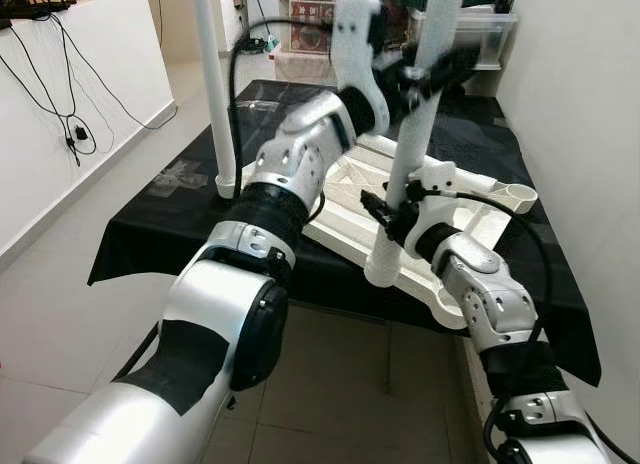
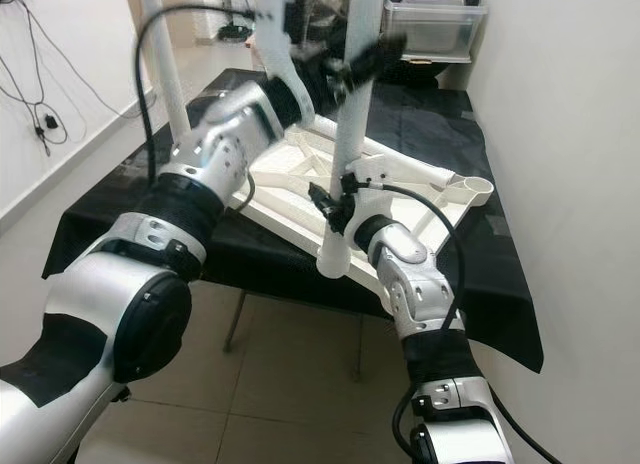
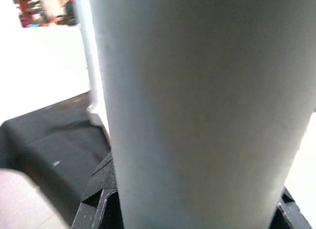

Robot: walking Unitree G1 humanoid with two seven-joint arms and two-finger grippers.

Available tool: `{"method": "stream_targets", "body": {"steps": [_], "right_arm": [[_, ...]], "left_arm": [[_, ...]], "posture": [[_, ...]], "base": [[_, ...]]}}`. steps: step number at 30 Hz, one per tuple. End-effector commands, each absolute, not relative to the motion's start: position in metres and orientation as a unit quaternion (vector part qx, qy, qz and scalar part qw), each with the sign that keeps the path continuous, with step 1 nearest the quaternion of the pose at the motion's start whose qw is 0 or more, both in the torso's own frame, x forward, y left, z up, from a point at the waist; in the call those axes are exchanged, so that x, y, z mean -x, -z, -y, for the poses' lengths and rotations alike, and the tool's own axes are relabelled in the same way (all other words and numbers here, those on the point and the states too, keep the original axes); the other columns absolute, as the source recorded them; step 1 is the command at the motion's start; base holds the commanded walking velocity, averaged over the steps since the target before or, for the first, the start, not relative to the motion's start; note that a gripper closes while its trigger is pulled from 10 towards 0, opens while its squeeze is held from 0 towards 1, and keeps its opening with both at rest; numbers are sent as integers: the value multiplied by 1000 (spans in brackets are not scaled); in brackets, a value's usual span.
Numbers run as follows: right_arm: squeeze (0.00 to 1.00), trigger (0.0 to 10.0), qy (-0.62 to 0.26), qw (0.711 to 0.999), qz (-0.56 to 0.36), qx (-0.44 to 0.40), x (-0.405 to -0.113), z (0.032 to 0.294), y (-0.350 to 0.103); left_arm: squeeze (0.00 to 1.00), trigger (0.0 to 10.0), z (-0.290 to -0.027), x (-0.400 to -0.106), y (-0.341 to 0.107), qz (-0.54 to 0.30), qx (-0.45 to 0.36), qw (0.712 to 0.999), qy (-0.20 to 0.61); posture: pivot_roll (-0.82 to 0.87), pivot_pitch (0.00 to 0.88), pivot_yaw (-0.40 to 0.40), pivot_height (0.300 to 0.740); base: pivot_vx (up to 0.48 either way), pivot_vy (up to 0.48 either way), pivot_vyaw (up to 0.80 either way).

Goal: Building children table

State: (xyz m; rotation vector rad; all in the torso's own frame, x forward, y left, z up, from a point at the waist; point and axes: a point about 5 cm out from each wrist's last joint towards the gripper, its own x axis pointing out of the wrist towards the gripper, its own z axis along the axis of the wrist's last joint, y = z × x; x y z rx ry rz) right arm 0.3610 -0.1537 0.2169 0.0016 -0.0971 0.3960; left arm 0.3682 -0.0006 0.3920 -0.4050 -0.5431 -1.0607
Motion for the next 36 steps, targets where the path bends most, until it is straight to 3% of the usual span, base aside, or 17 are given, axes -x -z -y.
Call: {"method": "stream_targets", "body": {"steps": [1,9,10,13,15,17,20,28,36], "right_arm": [[0,0,-175,982,73,-20,-361,163,-223],[0,0,-137,980,131,-56,-356,174,-245],[0,10000,-132,980,141,-55,-352,175,-248],[0,10000,-118,977,168,-52,-340,178,-253],[0,10000,-118,977,168,-52,-340,178,-253],[0,10000,-83,978,189,-36,-325,186,-252],[0,10000,-36,978,206,-16,-312,194,-249],[0,10000,-6,978,206,-21,-308,199,-247],[0,10000,-3,980,196,-30,-307,192,-243]], "left_arm": [[0,10000,-6,-360,-412,287,225,791,491],[0,10000,-18,-353,-417,313,238,801,450],[0,10000,-21,-353,-407,308,232,812,438],[0,10000,-27,-354,-378,287,215,839,411],[0,10000,-27,-354,-378,287,215,839,411],[0,10000,-37,-352,-326,237,188,872,384],[0,10000,-48,-343,-274,165,188,901,355],[0,10000,-57,-333,-243,124,175,921,326],[0,10000,-68,-329,-219,87,146,941,291]], "posture": [[99,0,-17,740],[104,0,-25,740],[104,0,-25,740],[110,0,-34,740],[110,0,-34,740],[106,0,-35,740],[101,0,-30,740],[102,0,-35,740],[102,0,-38,740]], "base": [[0,0,0],[0,0,0],[0,0,0],[0,0,0],[0,0,0],[0,0,0],[0,0,177],[0,0,606],[0,-237,0]]}}
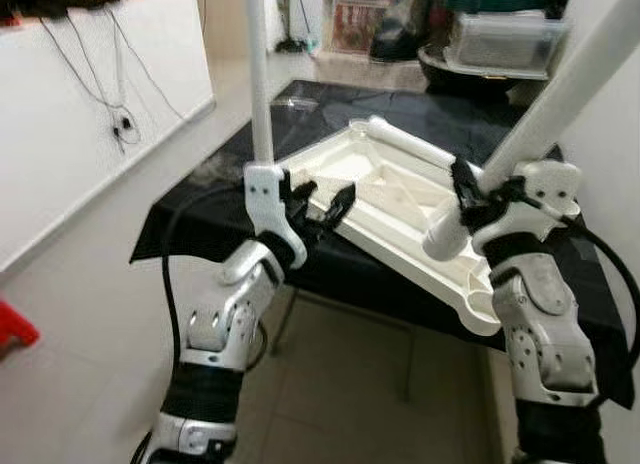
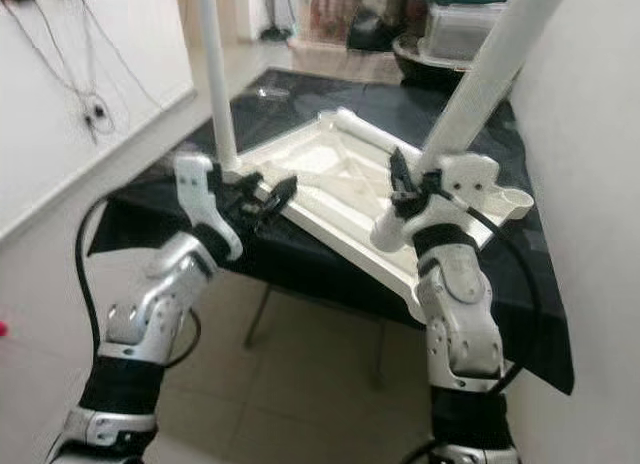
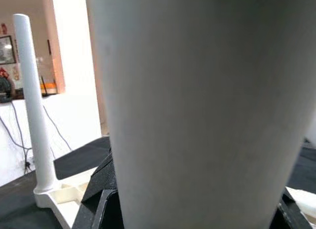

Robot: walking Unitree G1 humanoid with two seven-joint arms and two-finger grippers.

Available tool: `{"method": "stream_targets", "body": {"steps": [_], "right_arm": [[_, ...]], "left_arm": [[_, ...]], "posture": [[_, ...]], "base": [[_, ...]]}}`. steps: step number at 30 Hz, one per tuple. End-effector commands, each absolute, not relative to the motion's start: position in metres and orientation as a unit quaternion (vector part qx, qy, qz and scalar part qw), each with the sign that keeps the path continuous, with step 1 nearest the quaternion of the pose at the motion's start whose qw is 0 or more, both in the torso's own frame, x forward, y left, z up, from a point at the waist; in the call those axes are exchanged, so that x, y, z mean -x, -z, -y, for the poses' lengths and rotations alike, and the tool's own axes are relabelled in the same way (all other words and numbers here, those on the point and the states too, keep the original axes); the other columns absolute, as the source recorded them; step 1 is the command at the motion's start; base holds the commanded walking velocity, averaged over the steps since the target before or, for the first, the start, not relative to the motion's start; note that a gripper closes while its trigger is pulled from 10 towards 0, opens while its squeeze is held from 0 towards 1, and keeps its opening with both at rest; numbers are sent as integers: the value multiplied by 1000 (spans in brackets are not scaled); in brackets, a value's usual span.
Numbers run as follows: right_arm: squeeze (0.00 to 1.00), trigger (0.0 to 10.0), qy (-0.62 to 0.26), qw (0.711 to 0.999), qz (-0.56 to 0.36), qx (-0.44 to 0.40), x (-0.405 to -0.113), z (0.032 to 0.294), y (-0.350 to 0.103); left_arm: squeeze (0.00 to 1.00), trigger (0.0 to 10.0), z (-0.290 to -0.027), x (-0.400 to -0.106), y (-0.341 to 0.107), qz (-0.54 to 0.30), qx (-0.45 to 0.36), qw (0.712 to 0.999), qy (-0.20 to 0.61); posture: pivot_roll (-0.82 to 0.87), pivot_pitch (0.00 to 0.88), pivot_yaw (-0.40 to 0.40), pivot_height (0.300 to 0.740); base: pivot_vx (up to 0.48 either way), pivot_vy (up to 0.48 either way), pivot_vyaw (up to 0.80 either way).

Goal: Building children table

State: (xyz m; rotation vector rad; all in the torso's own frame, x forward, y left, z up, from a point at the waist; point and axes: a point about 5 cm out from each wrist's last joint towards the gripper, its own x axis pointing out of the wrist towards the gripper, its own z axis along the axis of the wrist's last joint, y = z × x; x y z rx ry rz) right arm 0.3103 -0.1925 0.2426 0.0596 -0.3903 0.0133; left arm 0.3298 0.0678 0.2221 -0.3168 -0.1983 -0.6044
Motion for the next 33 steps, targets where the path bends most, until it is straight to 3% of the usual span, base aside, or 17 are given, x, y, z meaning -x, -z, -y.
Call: {"method": "stream_targets", "body": {"steps": [1,8,17,26,33], "right_arm": [[0,10000,-3,981,194,-30,-307,192,-242],[0,10000,2,981,190,-28,-307,194,-240],[0,10000,-16,981,191,-34,-306,193,-240],[0,10000,-92,980,178,-15,-318,193,-245],[0,10000,-113,979,170,-9,-326,193,-247]], "left_arm": [[0,10000,-69,-329,-217,82,147,943,286],[0,10000,-73,-329,-213,71,156,948,269],[0,10000,-79,-331,-214,68,186,949,247],[0,10000,-67,-312,-202,50,165,941,291],[0,10000,-61,-297,-194,35,155,938,309]], "posture": [[100,0,-39,740],[99,0,-42,740],[100,0,-42,740],[109,0,-52,740],[119,0,-57,740]], "base": [[0,-472,0],[0,-387,0],[0,0,0],[0,0,0],[0,0,-800]]}}
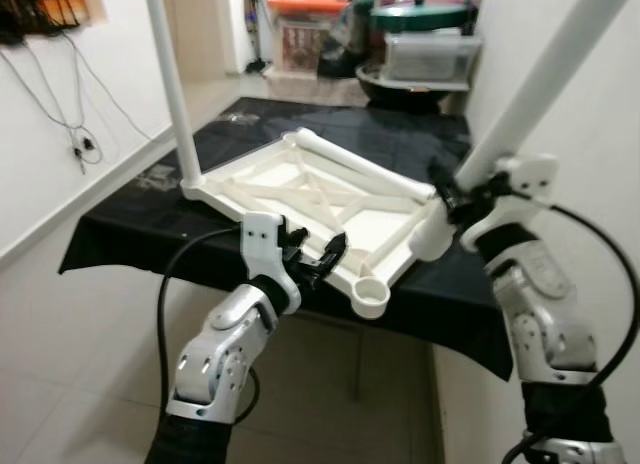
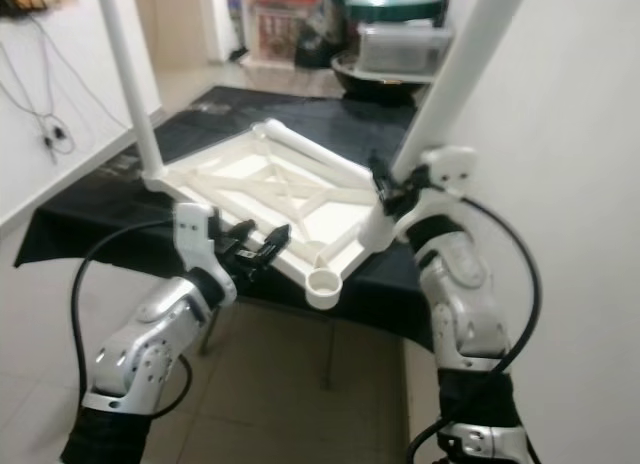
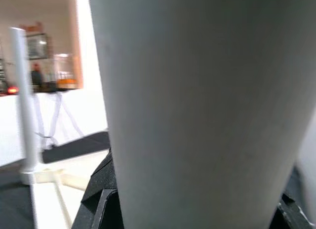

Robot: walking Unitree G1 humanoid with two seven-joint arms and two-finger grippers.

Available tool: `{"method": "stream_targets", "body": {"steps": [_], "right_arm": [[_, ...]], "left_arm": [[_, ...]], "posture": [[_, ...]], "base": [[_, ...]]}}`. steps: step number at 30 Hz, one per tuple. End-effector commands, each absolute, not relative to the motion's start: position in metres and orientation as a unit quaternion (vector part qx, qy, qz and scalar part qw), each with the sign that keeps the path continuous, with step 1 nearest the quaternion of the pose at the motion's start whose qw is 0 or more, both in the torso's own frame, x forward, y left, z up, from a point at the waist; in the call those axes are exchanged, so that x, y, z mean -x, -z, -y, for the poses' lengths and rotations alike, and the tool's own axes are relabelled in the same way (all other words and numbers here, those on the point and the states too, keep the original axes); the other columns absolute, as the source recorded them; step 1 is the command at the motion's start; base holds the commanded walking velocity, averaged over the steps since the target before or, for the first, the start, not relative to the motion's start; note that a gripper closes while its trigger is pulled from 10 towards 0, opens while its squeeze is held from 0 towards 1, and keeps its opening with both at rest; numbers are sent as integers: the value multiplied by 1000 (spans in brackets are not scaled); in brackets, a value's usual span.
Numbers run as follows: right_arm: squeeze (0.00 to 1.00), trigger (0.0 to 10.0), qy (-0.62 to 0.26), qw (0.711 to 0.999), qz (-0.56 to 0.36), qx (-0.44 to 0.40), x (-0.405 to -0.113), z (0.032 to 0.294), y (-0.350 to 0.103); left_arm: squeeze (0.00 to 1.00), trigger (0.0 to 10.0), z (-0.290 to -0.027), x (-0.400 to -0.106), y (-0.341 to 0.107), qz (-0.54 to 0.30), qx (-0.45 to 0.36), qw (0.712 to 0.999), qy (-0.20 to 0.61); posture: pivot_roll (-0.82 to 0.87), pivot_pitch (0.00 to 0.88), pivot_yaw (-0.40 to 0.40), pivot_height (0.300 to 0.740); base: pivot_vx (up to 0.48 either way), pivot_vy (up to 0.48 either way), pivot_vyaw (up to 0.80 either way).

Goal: Building children table

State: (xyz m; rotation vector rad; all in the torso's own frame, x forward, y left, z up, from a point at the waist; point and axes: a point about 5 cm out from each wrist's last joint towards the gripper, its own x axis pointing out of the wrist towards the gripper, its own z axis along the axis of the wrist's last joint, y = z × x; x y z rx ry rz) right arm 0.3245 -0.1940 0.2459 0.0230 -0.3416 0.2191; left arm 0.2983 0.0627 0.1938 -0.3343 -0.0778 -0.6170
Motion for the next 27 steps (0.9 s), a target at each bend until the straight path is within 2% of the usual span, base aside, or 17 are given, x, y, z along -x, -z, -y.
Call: {"method": "stream_targets", "body": {"steps": [1,5,10,14,16,18,19,21,22,24,27], "right_arm": [[0,10000,-124,979,164,-4,-330,191,-247],[0,10000,-141,978,156,-1,-333,189,-247],[0,10000,-254,961,98,-53,-337,194,-241],[0,10000,-280,953,91,-67,-336,196,-241],[0,10000,-336,933,84,-95,-338,195,-244],[0,10000,-362,923,81,-105,-338,194,-246],[0,10000,-362,923,81,-105,-338,194,-246],[0,10000,-418,899,72,-113,-336,189,-244],[0,10000,-418,899,72,-113,-336,189,-244],[0,10000,-457,881,61,-104,-333,184,-239],[0,10000,-458,882,50,-97,-338,183,-235]], "left_arm": [[0,10000,-59,-291,-192,30,153,936,315],[0,10000,-56,-283,-191,28,142,934,327],[0,10000,-57,-261,-183,5,123,930,345],[0,10000,-57,-256,-182,-1,126,928,349],[0,10000,-55,-245,-180,-13,122,924,361],[0,10000,-55,-240,-179,-16,121,923,366],[0,10000,-55,-240,-179,-16,121,923,366],[0,10000,-55,-234,-179,-21,123,921,370],[0,10000,-55,-234,-179,-21,123,921,370],[0,10000,-57,-228,-179,-28,124,921,368],[0,10000,-58,-223,-179,-35,123,922,365]], "posture": [[127,0,-60,740],[136,0,-65,740],[146,40,-57,740],[141,67,-57,740],[152,107,-55,740],[152,107,-55,740],[152,107,-55,740],[159,136,-59,740],[159,136,-59,740],[161,152,-58,740],[164,164,-56,740]], "base": [[0,0,-750],[0,0,-188],[0,0,0],[0,0,0],[0,0,0],[0,0,0],[0,0,0],[0,0,0],[0,0,0],[0,0,0],[0,0,0]]}}
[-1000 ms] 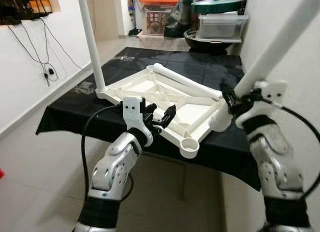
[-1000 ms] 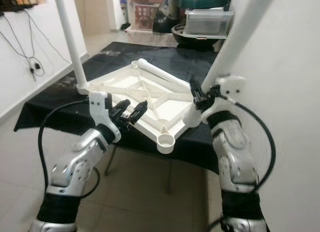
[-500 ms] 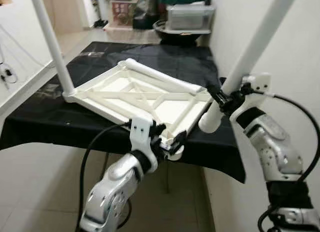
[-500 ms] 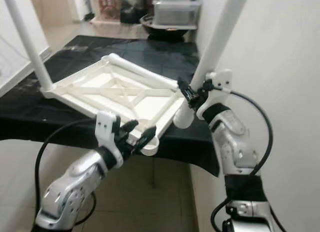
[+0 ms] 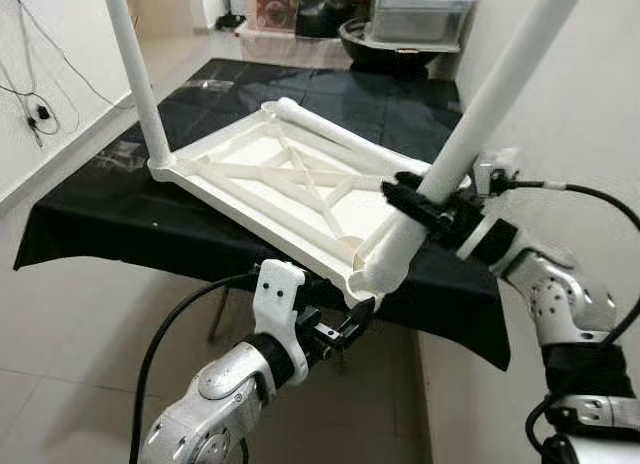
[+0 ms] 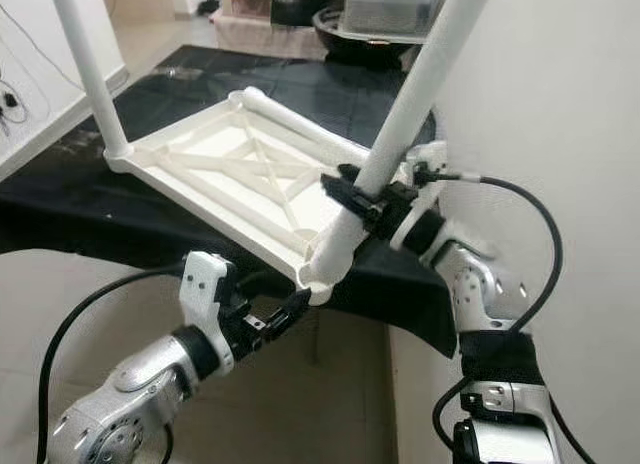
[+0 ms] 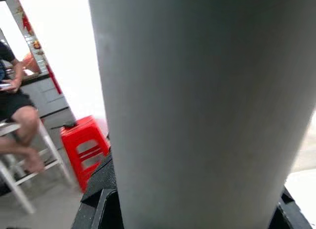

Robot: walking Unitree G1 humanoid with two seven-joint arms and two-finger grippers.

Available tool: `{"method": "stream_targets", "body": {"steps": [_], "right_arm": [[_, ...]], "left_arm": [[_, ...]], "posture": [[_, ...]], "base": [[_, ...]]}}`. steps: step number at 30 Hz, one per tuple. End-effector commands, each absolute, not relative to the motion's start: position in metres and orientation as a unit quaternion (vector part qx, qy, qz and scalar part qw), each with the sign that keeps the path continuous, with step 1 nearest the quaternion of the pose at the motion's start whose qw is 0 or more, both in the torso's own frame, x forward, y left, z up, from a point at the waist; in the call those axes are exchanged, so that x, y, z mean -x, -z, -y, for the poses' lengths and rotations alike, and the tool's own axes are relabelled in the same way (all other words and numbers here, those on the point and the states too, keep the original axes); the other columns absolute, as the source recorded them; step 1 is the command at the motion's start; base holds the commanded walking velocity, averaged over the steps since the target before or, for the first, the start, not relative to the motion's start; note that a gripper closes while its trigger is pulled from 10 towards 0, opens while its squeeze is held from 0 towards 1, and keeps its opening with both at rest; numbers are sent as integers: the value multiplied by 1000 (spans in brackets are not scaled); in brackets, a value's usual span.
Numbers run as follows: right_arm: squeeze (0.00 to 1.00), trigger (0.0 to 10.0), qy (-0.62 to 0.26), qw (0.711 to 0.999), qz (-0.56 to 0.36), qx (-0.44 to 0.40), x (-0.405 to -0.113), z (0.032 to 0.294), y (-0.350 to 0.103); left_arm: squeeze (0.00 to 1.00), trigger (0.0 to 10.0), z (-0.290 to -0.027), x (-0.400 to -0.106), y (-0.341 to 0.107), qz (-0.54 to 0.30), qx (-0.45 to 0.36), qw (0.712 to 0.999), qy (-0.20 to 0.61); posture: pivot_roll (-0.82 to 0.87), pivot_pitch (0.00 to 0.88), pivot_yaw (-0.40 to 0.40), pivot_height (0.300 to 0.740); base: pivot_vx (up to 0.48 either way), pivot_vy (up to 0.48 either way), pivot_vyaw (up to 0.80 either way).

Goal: Building children table

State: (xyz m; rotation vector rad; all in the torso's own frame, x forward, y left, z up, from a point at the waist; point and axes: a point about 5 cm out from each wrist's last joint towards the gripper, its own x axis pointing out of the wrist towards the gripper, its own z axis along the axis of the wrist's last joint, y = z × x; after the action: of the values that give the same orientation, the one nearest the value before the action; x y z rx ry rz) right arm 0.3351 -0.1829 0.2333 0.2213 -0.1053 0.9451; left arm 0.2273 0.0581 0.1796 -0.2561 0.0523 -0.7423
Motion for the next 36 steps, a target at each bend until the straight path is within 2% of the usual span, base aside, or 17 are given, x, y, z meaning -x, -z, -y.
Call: {"method": "stream_targets", "body": {"steps": [1,13,24,30,36], "right_arm": [[0,10000,-458,882,50,-97,-338,183,-235],[0,10000,-438,887,55,-135,-358,175,-239],[0,10000,-454,878,43,-144,-361,166,-236],[0,10000,-469,874,30,-121,-359,154,-228],[0,10000,-430,900,39,-61,-363,153,-230]], "left_arm": [[0,10000,-58,-223,-179,-35,123,922,365],[0,10000,-55,-209,-179,-53,128,920,366],[0,10000,-54,-204,-177,-61,131,921,363],[0,10000,-55,-204,-177,-61,131,921,361],[0,10000,-52,-204,-178,-59,131,921,361]], "posture": [[164,164,-56,740],[160,184,-60,740],[159,178,-72,740],[157,166,-71,740],[157,157,-73,740]], "base": [[0,0,0],[0,0,0],[0,0,0],[0,0,0],[0,0,0]]}}
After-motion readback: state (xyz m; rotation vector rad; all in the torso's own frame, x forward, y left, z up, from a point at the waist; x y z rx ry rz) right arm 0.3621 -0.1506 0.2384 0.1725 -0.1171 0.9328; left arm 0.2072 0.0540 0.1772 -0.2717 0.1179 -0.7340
